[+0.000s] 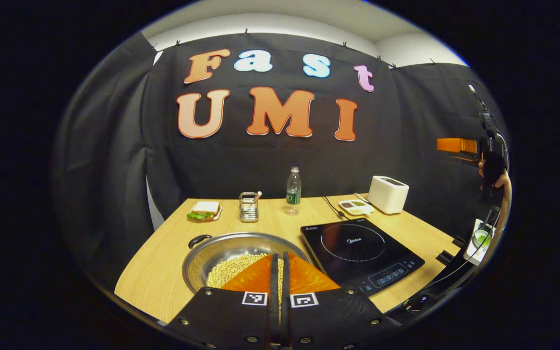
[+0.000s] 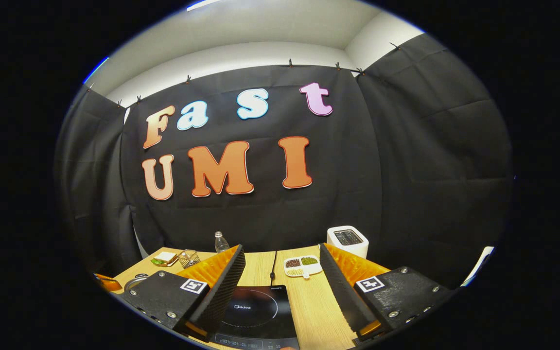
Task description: First push the handle of the pot to place it horizontally, then grasp the pot with both hands and set it on the induction cooktop.
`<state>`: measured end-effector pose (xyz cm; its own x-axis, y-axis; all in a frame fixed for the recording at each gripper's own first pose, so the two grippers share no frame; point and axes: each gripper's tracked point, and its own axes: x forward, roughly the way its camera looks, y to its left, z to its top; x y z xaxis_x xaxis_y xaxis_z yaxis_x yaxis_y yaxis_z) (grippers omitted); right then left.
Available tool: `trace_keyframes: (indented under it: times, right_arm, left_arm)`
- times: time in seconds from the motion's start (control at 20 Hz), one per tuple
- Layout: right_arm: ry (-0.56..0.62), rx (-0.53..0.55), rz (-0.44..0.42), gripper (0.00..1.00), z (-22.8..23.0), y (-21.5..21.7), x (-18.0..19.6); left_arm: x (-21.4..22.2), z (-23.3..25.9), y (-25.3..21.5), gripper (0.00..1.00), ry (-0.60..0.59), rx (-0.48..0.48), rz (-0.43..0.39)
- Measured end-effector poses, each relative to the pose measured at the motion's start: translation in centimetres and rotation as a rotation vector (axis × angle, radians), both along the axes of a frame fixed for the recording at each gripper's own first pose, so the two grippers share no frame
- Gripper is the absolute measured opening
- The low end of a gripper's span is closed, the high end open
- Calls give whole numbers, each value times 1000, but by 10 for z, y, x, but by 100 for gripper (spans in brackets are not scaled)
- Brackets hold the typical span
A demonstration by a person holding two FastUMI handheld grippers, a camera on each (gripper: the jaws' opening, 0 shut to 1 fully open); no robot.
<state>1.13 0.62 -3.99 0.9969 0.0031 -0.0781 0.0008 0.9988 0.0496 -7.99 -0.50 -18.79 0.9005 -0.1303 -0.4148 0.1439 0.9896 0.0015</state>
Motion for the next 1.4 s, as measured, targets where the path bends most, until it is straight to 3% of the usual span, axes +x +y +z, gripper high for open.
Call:
trace_keyframes:
  times: [0.4, 0.65, 0.75, 0.8, 1.0, 1.4]
  right_arm:
    - [17, 11, 1, 95, -9, -1, -1]
    - [14, 36, -3, 98, -10, -4, -1]
    - [23, 37, 2, 94, -13, -2, -1]
    - [25, 41, 8, 98, -13, -1, 0]
    - [30, 36, 16, 94, -17, 0, -1]
    - [69, 33, 35, 94, -33, 1, -2]
  left_arm:
    - [-33, -62, -17, 2, 178, -33, -47]
    - [-43, -96, -18, 2, 268, -12, -58]
    - [-45, -110, -17, 2, 300, -7, -57]
    - [-45, -117, -14, 2, 315, 5, -54]
    - [-49, -143, -15, 2, 383, -8, -51]
    - [-30, -160, -24, 2, 402, 16, -57]
